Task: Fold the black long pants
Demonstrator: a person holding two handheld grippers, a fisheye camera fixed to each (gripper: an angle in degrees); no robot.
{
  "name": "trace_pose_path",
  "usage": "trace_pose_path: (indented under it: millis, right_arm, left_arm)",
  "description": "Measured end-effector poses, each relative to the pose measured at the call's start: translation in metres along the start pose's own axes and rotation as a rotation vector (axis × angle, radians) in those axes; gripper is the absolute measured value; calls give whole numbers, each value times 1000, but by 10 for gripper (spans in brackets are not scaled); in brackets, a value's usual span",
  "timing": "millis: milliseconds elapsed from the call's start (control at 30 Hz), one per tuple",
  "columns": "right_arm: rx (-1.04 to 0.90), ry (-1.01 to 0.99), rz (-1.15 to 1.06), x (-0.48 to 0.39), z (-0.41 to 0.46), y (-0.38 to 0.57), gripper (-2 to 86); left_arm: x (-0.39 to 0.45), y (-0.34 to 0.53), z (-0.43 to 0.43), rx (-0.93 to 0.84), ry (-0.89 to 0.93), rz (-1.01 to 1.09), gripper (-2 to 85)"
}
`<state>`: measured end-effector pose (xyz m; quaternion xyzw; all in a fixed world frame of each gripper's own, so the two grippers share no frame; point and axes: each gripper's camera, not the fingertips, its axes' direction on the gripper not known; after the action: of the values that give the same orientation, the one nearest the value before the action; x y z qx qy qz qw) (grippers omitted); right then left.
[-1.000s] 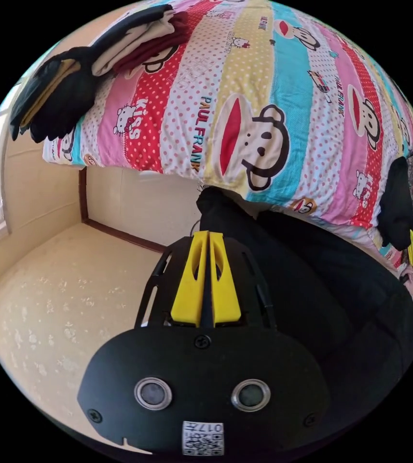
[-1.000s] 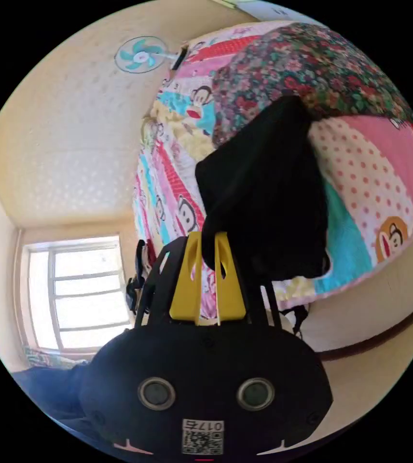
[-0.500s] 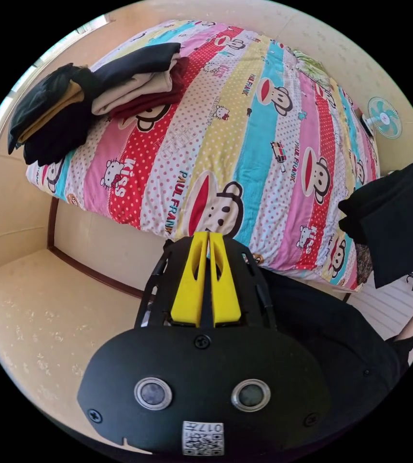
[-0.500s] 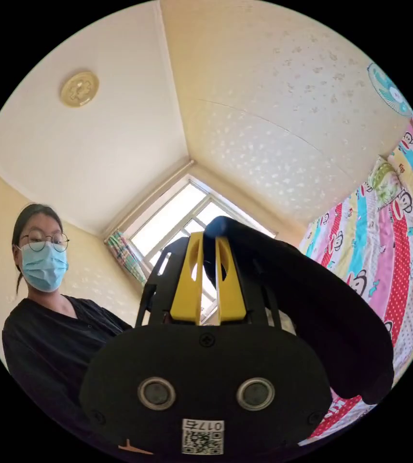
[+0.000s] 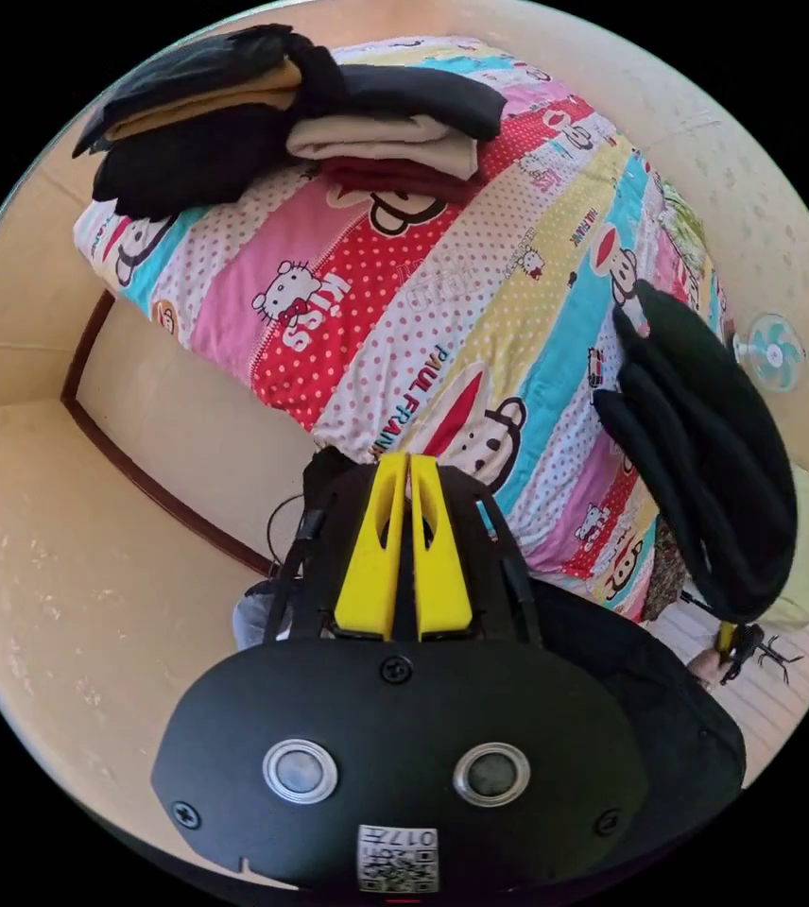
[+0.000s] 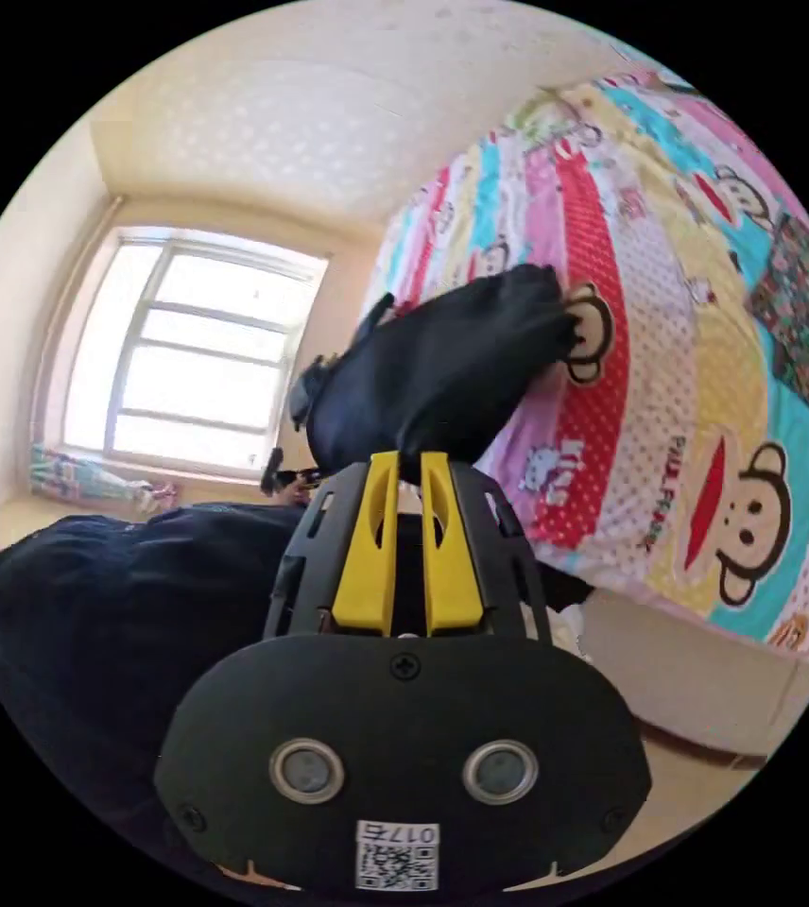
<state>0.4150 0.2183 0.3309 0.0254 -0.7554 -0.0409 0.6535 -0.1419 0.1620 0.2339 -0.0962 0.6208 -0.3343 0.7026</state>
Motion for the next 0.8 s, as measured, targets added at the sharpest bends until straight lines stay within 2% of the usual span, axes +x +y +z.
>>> trace_pose_path:
  millis: [67, 133, 233, 400, 467, 533, 600, 733, 800]
  right_arm:
    - [-98, 128, 227, 50, 39, 5, 11]
    - [-70, 117, 255, 57, 56, -3, 17]
    - [-25, 115, 172, 24, 84, -57, 39]
    - [-53, 350, -77, -90, 199, -216, 110]
    - [-40, 407, -143, -131, 247, -264, 124]
    - [-44, 452, -188, -165, 299, -307, 137]
    - [-88, 503, -214, -194, 376, -354, 161]
    - [-176, 724, -195, -194, 491, -394, 173]
    - [-300, 877, -118, -162, 548, -402, 156]
  left_arm:
    - [-20, 7, 5, -15, 11, -79, -5]
    - [-39, 19, 8, -21, 14, -154, -5]
    - [-42, 31, 9, -32, -12, -155, -6]
    - [-33, 50, 13, -46, -58, -111, -6]
    - [-35, 58, 13, -46, -26, -132, -6]
    - [-48, 70, 6, -11, 85, -214, -5]
    - [-57, 79, -3, 29, 149, -236, -5]
    - [-75, 87, -24, 63, 136, -213, -5]
    - [-84, 86, -31, 75, 133, -203, -5]
